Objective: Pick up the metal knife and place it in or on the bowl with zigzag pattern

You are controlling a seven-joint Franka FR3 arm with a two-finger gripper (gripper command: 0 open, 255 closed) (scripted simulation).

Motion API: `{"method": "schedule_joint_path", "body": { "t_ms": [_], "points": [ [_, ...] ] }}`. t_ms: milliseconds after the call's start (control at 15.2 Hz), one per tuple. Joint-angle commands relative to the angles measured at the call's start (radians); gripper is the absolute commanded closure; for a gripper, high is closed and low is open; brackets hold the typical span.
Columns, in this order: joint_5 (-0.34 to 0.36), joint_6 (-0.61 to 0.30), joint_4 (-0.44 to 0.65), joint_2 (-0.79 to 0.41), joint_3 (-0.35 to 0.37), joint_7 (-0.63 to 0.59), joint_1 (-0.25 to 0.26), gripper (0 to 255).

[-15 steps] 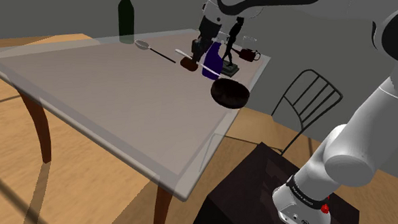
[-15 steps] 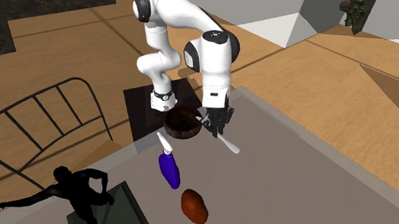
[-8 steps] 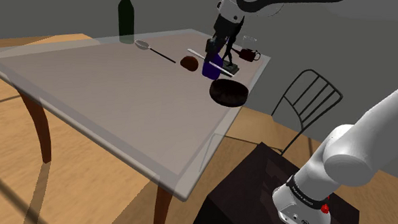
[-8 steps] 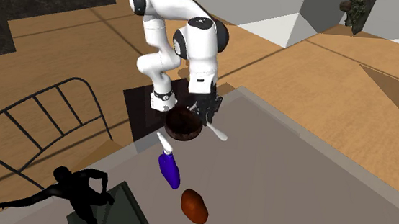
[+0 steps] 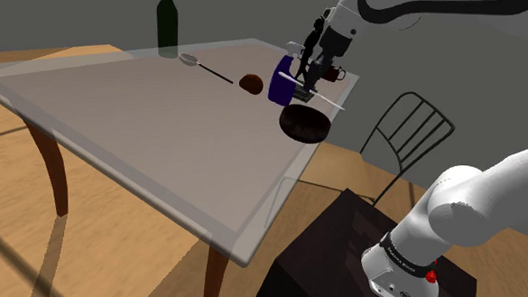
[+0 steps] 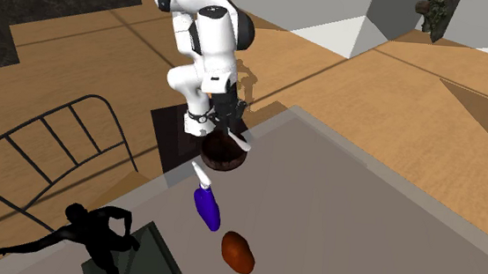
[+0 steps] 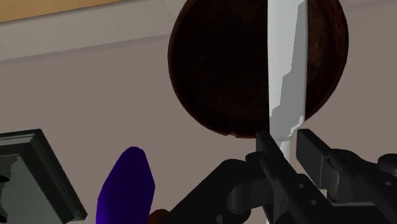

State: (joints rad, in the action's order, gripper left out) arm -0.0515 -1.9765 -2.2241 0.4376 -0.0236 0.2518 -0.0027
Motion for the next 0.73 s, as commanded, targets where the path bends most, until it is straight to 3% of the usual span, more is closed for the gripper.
{"method": "schedule_joint_path", "body": {
  "t_ms": [0,660],
  "points": [
    [0.003,0.01,-0.044,0.052,-0.011,0.015,-0.006,255],
    [-0.001,-0.127,-0.17,0.041,-0.012,0.024,-0.005,255]
  ]
}}
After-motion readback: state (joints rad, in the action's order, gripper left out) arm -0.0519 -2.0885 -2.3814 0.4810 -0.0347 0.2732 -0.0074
